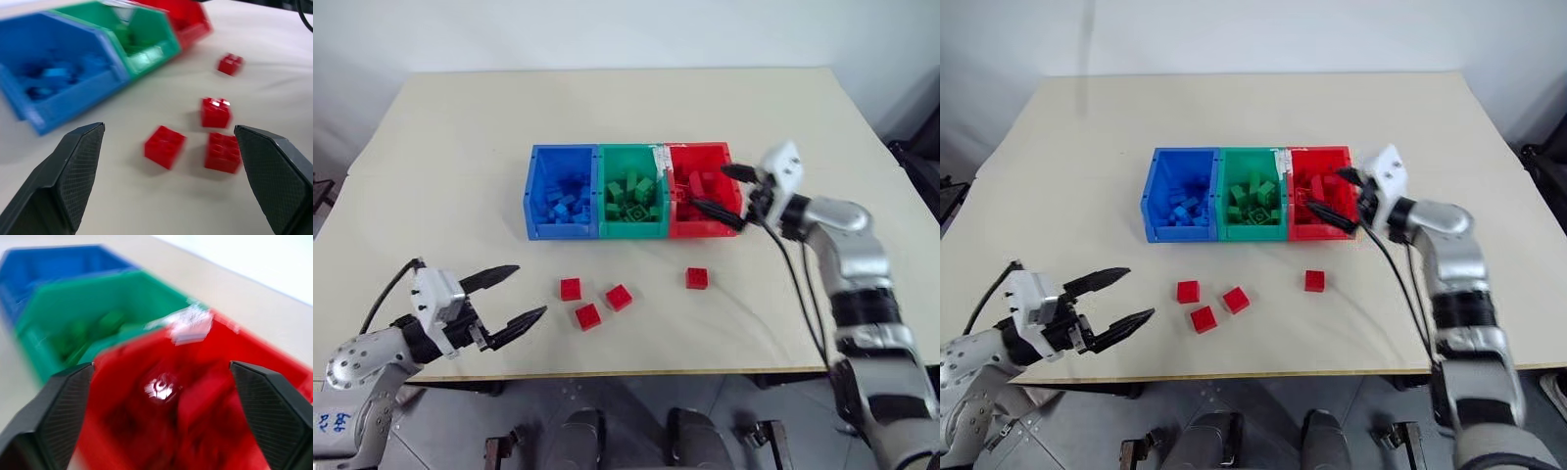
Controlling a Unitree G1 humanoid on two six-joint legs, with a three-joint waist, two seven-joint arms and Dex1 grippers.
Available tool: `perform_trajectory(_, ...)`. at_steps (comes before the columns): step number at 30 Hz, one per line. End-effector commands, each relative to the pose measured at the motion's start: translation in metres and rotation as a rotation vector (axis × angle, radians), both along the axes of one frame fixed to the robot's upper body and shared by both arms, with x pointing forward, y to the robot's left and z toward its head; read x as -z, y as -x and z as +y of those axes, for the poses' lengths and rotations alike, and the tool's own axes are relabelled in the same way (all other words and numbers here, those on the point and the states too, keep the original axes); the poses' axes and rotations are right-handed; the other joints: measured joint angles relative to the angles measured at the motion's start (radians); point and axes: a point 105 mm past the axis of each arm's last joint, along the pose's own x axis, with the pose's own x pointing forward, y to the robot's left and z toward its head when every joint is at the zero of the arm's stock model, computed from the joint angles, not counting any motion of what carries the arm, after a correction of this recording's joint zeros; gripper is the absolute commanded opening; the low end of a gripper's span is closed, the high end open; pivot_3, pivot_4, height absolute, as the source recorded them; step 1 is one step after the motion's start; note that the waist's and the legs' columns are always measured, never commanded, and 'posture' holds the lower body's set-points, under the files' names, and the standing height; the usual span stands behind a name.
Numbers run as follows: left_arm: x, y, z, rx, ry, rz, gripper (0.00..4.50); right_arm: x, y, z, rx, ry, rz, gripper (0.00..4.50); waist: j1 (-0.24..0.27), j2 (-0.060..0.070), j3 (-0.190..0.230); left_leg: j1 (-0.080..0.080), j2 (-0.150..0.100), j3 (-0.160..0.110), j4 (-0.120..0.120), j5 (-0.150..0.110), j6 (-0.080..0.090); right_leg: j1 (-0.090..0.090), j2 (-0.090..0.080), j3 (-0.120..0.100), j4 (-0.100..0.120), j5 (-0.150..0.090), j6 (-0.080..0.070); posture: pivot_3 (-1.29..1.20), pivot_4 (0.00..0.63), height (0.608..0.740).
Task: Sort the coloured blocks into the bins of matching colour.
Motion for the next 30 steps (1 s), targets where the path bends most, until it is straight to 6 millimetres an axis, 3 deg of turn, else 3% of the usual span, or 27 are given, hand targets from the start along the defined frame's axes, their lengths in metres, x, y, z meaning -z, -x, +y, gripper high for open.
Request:
perform_trajectory(1,0.000,-0.002,-0.010,0.070,-0.024,-0.001,4.50,-0.013,0.026,-0.009,-0.059,-0.004,-0.070,4.46,-0.005,0.000,0.000,0.000,0.000,0.001,0.000,0.000,0.000,0.000,0.000,0.000,-0.001,0.000,0.000,0.00,0.150,0.740)
perform_trajectory(4,0.004,-0.013,-0.035,0.211,-0.081,-0.021,4.50,0.019,0.074,-0.044,-0.093,0.048,-0.018,4.46,0.010,0.000,0.000,0.000,0.000,0.001,0.000,0.000,-0.001,0.000,0.001,-0.001,0.000,0.000,0.000,0.00,0.150,0.740)
perform_trajectory(6,0.006,-0.015,-0.046,0.284,-0.104,-0.023,4.50,0.035,0.095,-0.061,-0.099,0.100,0.021,4.46,0.016,0.000,0.000,0.001,0.000,0.006,0.000,0.000,-0.001,0.001,0.002,-0.002,-0.001,0.000,0.000,0.00,0.150,0.740)
perform_trajectory(9,0.007,-0.020,-0.055,0.348,-0.117,-0.011,4.50,0.048,0.106,-0.085,-0.047,0.105,0.088,4.46,0.006,0.000,0.000,0.002,0.000,0.016,0.001,-0.001,0.000,0.001,0.001,0.000,-0.002,0.001,0.001,0.00,0.150,0.740)
perform_trajectory(13,0.004,-0.027,-0.055,0.368,-0.124,-0.020,4.50,0.058,0.106,-0.098,-0.023,0.144,0.128,4.46,-0.012,0.000,0.000,0.006,0.004,0.021,0.002,-0.001,0.000,0.002,0.001,0.000,0.000,0.001,0.002,0.00,0.150,0.740)
perform_trajectory(16,0.001,-0.031,-0.051,0.344,-0.122,-0.042,4.50,0.060,0.098,-0.092,-0.037,0.139,0.135,4.46,-0.014,0.000,0.000,0.006,0.005,0.021,0.002,-0.001,0.000,0.001,0.001,0.001,0.000,0.001,0.001,0.00,0.150,0.740)
perform_trajectory(21,0.004,-0.027,-0.032,0.253,-0.123,-0.050,4.50,0.064,0.067,-0.036,-0.189,0.140,0.171,4.46,-0.020,0.000,0.000,0.006,0.009,0.020,0.003,-0.001,0.000,0.001,0.001,0.001,0.000,0.001,0.001,0.00,0.150,0.740)
perform_trajectory(27,0.008,-0.012,-0.017,0.183,-0.128,-0.024,4.50,0.075,0.050,0.005,-0.304,0.164,0.217,4.46,-0.004,0.000,0.000,0.002,0.009,0.019,0.006,-0.003,0.000,-0.001,0.001,-0.001,-0.001,0.001,0.001,0.00,0.150,0.740)
perform_trajectory(30,0.006,-0.006,-0.011,0.148,-0.128,-0.023,4.50,0.081,0.045,0.014,-0.330,0.177,0.232,4.46,-0.002,0.000,0.000,0.002,0.008,0.015,0.006,-0.004,0.000,0.000,0.000,-0.001,-0.001,0.001,0.001,0.00,0.150,0.740)
